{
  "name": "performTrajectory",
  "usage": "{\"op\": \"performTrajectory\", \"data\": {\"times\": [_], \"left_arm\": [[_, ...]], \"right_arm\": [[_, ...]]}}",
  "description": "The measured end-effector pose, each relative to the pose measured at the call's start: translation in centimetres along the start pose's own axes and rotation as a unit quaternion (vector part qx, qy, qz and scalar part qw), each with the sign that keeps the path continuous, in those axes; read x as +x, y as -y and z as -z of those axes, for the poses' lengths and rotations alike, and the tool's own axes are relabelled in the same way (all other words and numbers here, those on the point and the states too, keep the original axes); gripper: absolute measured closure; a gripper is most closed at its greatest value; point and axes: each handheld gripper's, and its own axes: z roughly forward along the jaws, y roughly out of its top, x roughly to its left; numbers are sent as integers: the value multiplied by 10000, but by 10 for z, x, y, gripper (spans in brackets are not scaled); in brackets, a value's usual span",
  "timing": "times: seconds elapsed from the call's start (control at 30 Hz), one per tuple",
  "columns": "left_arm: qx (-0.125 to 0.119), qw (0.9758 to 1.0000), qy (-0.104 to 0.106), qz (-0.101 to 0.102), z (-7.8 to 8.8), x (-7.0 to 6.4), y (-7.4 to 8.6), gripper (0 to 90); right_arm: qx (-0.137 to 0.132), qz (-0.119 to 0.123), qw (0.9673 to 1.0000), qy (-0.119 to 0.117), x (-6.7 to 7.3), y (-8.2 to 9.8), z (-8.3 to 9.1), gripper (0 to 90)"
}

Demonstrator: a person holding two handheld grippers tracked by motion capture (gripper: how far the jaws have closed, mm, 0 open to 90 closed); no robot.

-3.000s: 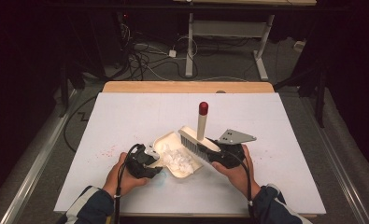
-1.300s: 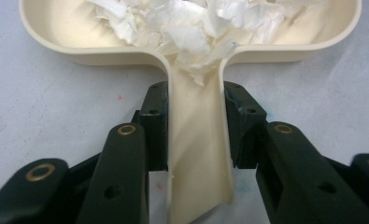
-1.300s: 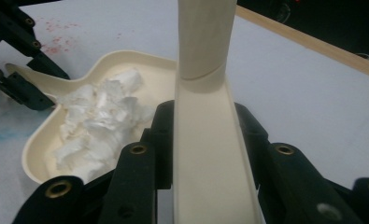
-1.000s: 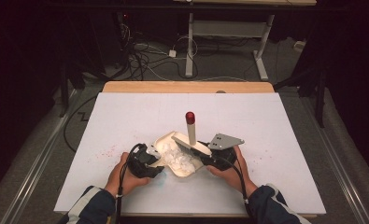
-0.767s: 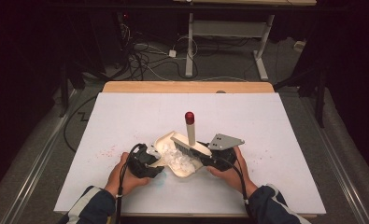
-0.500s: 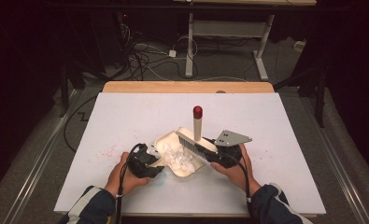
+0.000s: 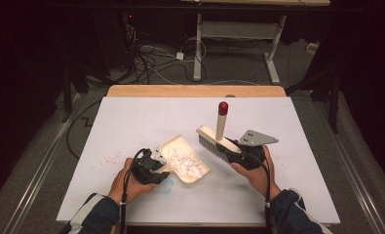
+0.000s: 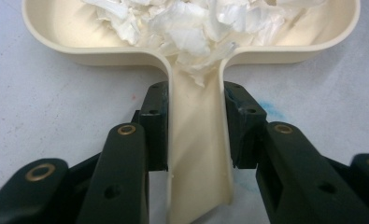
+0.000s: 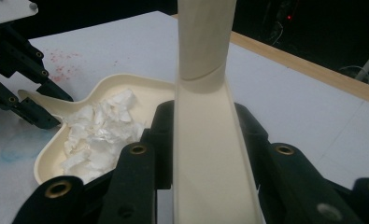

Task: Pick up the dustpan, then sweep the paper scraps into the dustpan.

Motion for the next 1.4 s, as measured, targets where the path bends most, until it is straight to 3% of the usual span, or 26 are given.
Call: {"op": "performTrajectory", "data": {"times": [0.17, 0.3, 0.47, 1.07, 1.4], "left_arm": [[-31, 10000, -4, 53, 2, 3, 2, 634], [-34, 10000, -4, 72, 2, 5, 3, 634], [-40, 10000, -18, 52, 3, 5, 3, 634], [-67, 9999, -46, 111, 7, 7, 7, 634], [-111, 9997, -102, 186, 11, 9, 13, 634]], "right_arm": [[6, -54, 10000, 52, -5, 0, 9, 677], [12, -94, 9999, -43, -6, -1, 14, 677], [-13, 77, 10000, 31, -3, 0, 26, 678], [282, -34, 9991, -316, 1, 13, 65, 677], [488, -68, 9974, -526, 10, 22, 73, 677]]}}
